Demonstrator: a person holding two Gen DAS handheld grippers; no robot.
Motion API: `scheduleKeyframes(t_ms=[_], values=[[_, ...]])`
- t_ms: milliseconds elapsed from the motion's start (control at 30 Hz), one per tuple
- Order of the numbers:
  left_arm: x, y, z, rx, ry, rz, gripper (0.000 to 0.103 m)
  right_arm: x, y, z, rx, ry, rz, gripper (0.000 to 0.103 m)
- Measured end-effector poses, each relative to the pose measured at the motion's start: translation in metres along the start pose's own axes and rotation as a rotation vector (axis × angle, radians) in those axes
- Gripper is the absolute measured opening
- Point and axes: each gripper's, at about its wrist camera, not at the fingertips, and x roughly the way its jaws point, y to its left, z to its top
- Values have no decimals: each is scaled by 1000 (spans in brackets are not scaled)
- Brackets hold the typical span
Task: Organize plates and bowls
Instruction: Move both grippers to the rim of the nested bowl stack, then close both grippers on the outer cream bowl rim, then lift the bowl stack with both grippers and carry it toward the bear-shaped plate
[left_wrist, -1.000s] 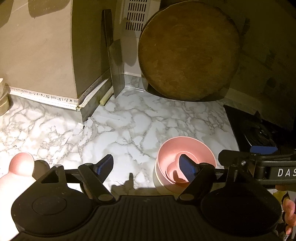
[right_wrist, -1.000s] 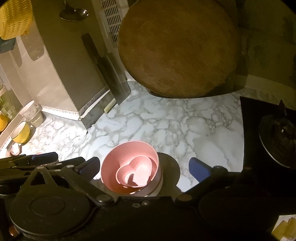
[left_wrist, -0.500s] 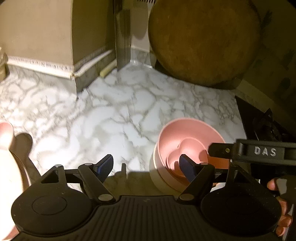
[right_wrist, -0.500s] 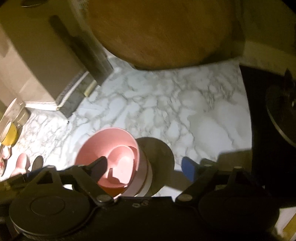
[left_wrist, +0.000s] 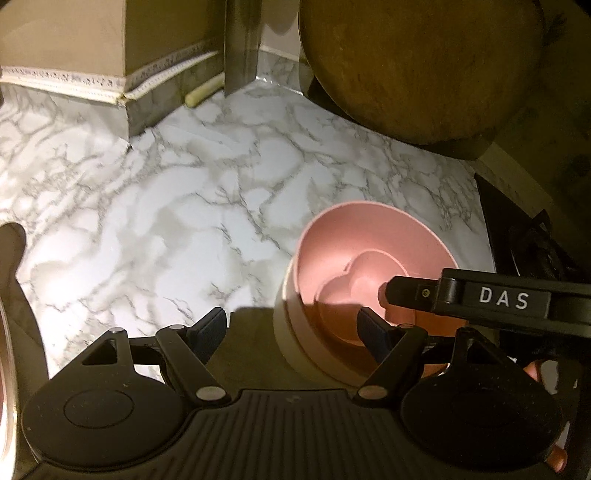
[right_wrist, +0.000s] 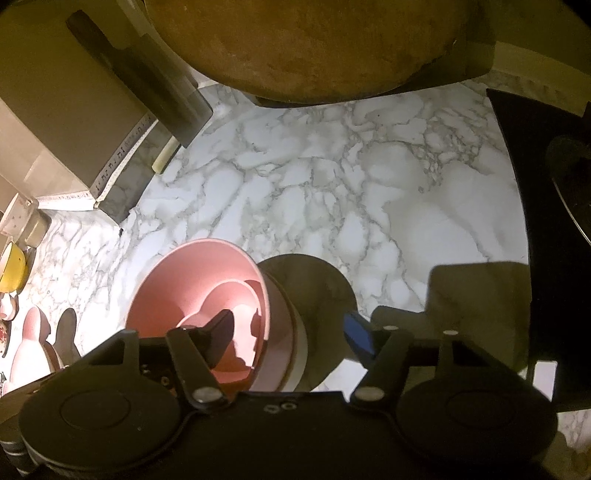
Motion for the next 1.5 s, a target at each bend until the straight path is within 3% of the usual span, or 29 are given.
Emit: scheduleKeyframes(t_ms=[267,467,600,700,1500], values=[[5,-1,0,-23,17,-30,67,5,0,-1,15,14,3,52],[6,0,0,-39,29,-54,43,8,1,-3,20,20,3,45],[5,4,2,-54,27,-50,34,9,1,-4,25,20,1,35],[3,5,2,-57,26,-52,33,8,3,-4,24,22,17,30],[-53,22,7,-44,-55,-23,32,-21,43,-6,-31,-16,9,27]])
